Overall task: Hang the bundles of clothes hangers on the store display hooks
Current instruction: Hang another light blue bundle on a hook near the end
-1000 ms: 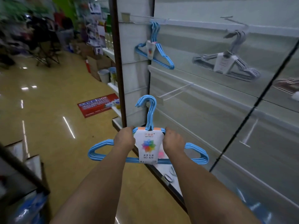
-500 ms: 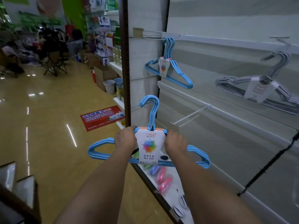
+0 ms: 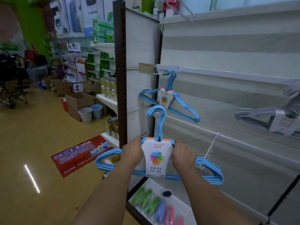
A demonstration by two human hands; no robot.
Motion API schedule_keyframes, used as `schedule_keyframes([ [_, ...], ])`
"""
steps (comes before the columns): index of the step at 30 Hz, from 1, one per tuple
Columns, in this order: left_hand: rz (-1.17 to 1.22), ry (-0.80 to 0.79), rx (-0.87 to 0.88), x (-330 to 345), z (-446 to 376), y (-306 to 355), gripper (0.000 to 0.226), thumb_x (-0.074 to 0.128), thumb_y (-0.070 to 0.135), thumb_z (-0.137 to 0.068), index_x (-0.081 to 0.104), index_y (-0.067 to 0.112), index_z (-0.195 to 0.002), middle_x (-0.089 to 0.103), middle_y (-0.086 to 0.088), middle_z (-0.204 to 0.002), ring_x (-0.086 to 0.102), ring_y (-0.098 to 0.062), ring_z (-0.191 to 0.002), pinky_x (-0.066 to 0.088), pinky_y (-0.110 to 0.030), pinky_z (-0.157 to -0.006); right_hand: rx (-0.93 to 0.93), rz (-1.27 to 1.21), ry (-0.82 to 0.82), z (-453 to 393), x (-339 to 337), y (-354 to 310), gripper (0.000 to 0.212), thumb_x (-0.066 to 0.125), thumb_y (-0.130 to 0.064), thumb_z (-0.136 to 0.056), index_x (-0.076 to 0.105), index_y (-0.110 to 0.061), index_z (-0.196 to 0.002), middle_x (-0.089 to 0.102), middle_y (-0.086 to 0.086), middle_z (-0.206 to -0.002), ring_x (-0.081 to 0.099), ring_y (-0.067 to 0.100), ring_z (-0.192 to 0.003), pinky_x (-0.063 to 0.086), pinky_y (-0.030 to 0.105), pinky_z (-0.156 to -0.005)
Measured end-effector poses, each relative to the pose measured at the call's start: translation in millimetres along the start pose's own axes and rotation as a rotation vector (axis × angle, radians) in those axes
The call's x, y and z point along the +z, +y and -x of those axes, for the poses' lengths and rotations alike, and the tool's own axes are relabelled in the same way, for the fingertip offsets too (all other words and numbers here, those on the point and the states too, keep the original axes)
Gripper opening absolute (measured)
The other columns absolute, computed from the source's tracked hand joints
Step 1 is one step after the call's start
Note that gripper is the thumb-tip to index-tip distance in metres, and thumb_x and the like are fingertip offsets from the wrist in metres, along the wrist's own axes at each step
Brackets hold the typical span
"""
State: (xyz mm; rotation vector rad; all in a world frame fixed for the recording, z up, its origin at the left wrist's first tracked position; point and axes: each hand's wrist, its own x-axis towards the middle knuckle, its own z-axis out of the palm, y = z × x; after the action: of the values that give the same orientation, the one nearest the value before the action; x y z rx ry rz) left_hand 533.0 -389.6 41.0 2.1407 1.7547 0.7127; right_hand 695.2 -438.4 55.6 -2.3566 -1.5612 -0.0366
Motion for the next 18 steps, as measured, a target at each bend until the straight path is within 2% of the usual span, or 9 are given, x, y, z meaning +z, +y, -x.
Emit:
schedule_keyframes([
  [4, 0.037, 0.019, 0.096, 1, -38, -14, 0.044, 0.046, 0.014, -0.09, 0.047, 0.027, -0.132, 0.064, -0.005, -0.117, 0.059, -0.026, -0.105, 0.047, -0.035, -0.086, 0.073, 0.054, 0.032, -26, -1, -13, 0.028, 0.034, -0.015, -0.097, 0.053, -0.018, -0.117, 0.064, 0.004, -0.116, 0.061, 0.026, -0.106, 0.043, 0.031, -0.078],
  [8, 0.066, 0.002, 0.151, 6, -76, -11, 0.041, 0.042, 0.009, -0.091, 0.052, 0.03, -0.125, 0.064, -0.003, -0.113, 0.059, -0.026, -0.103, 0.047, -0.034, -0.083, 0.12, 0.098, 0.063, -55, -6, -18, 0.028, 0.035, -0.013, -0.096, 0.05, -0.018, -0.119, 0.064, 0.005, -0.115, 0.061, 0.025, -0.105, 0.043, 0.03, -0.076],
  [12, 0.111, 0.042, 0.202, 8, -124, 7, 0.047, 0.043, 0.01, -0.09, 0.051, 0.038, -0.127, 0.066, 0.0, -0.11, 0.061, -0.023, -0.099, 0.047, -0.033, -0.079, 0.183, 0.08, 0.156, -94, -11, -19, 0.023, 0.034, -0.013, -0.097, 0.049, -0.017, -0.115, 0.064, 0.005, -0.112, 0.062, 0.026, -0.102, 0.039, 0.03, -0.071],
  [15, 0.128, 0.086, 0.254, 3, -159, 25, 0.055, 0.042, 0.002, -0.085, 0.052, 0.035, -0.129, 0.066, -0.004, -0.109, 0.06, -0.026, -0.1, 0.048, -0.036, -0.081, 0.231, 0.073, 0.208, -123, -17, -21, 0.025, 0.033, -0.012, -0.097, 0.05, -0.015, -0.114, 0.064, 0.006, -0.113, 0.062, 0.027, -0.104, 0.043, 0.031, -0.074],
  [18, 0.104, 0.132, 0.313, -1, -191, 40, 0.054, 0.042, 0.004, -0.086, 0.051, 0.033, -0.131, 0.064, -0.005, -0.115, 0.058, -0.027, -0.106, 0.046, -0.037, -0.085, 0.273, 0.047, 0.252, -148, -25, -21, 0.027, 0.032, -0.01, -0.097, 0.051, -0.015, -0.116, 0.065, 0.007, -0.113, 0.061, 0.028, -0.104, 0.044, 0.031, -0.076],
])
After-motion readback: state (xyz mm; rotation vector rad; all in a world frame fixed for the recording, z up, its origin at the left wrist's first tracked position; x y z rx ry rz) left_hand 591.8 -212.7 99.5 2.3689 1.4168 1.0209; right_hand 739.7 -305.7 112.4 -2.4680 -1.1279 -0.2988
